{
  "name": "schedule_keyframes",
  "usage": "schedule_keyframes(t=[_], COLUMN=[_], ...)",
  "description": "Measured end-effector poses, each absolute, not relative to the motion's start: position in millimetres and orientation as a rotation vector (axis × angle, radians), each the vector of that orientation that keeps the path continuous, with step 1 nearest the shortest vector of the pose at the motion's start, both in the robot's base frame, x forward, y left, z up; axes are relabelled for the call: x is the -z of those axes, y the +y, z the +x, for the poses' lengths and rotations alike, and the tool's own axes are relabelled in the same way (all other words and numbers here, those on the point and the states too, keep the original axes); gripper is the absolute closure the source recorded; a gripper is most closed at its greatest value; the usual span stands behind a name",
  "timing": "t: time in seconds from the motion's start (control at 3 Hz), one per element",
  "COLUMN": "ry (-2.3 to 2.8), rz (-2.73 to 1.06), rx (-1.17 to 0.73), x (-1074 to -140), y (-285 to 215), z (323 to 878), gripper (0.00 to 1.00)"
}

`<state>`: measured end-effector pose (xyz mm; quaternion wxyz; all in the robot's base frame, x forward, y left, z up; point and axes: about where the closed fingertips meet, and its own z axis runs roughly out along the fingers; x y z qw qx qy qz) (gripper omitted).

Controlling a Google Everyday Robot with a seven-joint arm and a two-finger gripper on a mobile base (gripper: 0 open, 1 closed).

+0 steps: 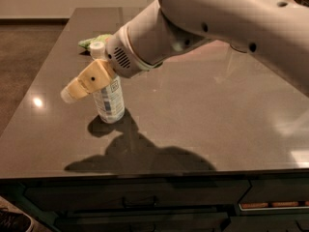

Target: Knock blue plastic bottle over

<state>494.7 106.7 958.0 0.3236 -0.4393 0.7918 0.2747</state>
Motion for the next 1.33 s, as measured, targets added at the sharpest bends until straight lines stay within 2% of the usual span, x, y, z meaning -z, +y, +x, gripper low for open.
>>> schedule_keyframes(t=[0.33,1.33], ry=[2.074,1.974], rz=[-1.114,-1.199], rx=[-0.717,-0.698], x=[-955.1,-959.2], y=[116.0,111.8], z=[502.6,537.5], gripper=[0.19,0.89])
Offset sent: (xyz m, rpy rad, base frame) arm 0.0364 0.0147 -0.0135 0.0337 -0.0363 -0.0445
